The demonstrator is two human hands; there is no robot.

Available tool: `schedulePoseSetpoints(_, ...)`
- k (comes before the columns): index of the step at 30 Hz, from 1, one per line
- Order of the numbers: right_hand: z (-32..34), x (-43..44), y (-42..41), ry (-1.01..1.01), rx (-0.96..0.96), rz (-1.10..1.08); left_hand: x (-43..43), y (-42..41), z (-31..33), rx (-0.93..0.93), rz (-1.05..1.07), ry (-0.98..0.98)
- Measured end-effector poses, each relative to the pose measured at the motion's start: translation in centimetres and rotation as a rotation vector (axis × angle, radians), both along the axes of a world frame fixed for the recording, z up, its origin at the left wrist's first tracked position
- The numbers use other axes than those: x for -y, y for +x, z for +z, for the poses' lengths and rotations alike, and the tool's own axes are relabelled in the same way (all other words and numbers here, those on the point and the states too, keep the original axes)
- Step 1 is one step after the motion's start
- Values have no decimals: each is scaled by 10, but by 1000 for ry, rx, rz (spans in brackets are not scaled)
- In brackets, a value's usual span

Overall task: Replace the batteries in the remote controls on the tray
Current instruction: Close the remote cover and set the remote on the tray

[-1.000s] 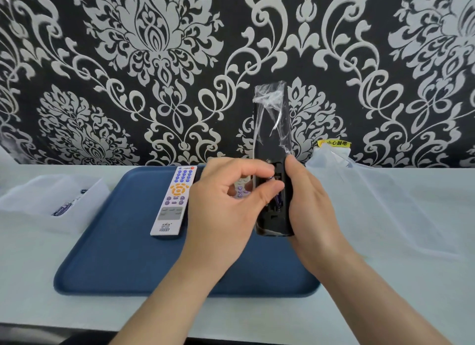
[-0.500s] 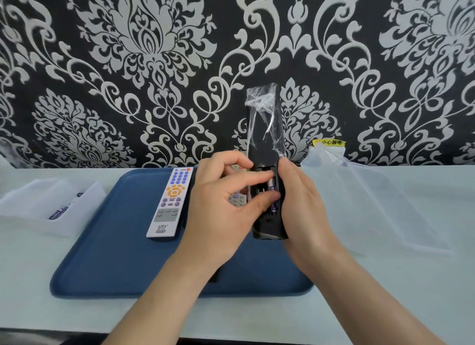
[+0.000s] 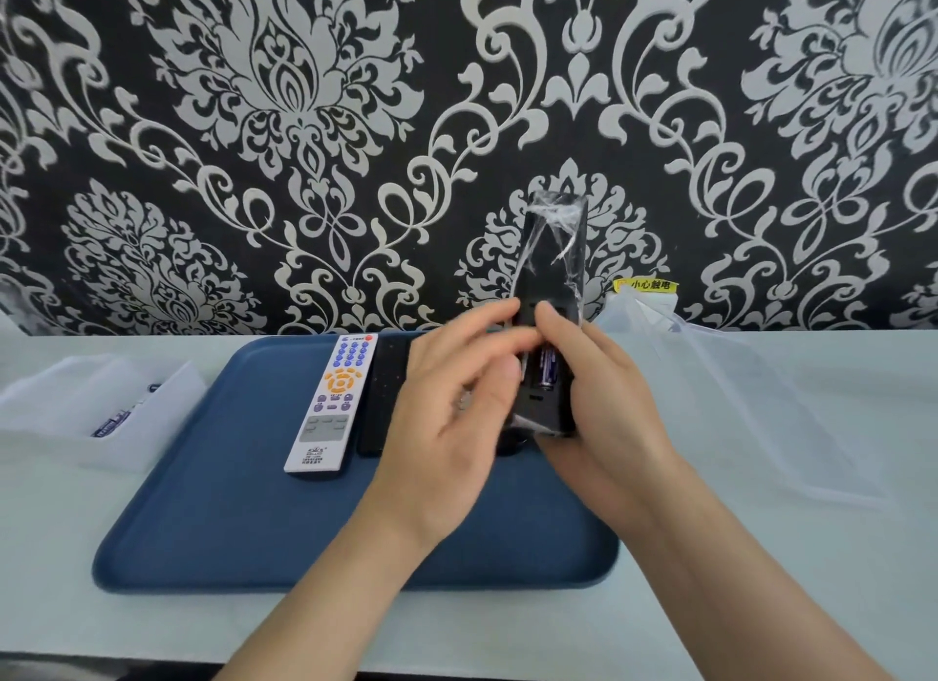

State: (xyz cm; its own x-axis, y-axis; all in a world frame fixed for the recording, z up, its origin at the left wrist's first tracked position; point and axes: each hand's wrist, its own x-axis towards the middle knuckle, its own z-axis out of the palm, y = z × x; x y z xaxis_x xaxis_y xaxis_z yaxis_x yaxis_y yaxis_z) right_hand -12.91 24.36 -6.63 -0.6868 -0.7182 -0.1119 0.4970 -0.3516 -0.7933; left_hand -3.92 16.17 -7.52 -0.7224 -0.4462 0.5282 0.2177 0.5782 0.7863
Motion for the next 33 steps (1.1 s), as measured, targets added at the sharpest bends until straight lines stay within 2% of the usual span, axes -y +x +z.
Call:
schedulePoseSetpoints(2, 1, 0, -3, -66, 104, 35, 5, 0, 4, -138, -25, 450)
schedulePoseSetpoints(3, 2, -1, -6, -99, 154, 46, 10, 0, 5, -134, 0, 556)
schedulePoseSetpoints(7, 1, -3, -12, -203, 256, 76, 14, 0, 3, 177, -123, 706)
schedulePoseSetpoints(13, -3, -1, -12, -149, 155, 130, 12, 0, 6, 258, -34, 680)
schedulePoseSetpoints(20, -4, 0, -2, -40, -24, 253, 13, 0, 8, 274, 34, 840)
schedulePoseSetpoints(22, -2, 0, 1, -33, -55, 266, 13, -2, 7, 230, 97, 833)
schedulePoseSetpoints(26, 4, -3, -3, -12, -33, 138, 24, 3, 17, -47, 198, 824)
schedulePoseSetpoints(29, 8, -6, -8, 13, -45, 106, 27, 10, 25, -154, 185, 665)
schedulePoseSetpoints(33, 5, -4, -3, 78, -149, 86, 9, 12, 28, -151, 125, 373)
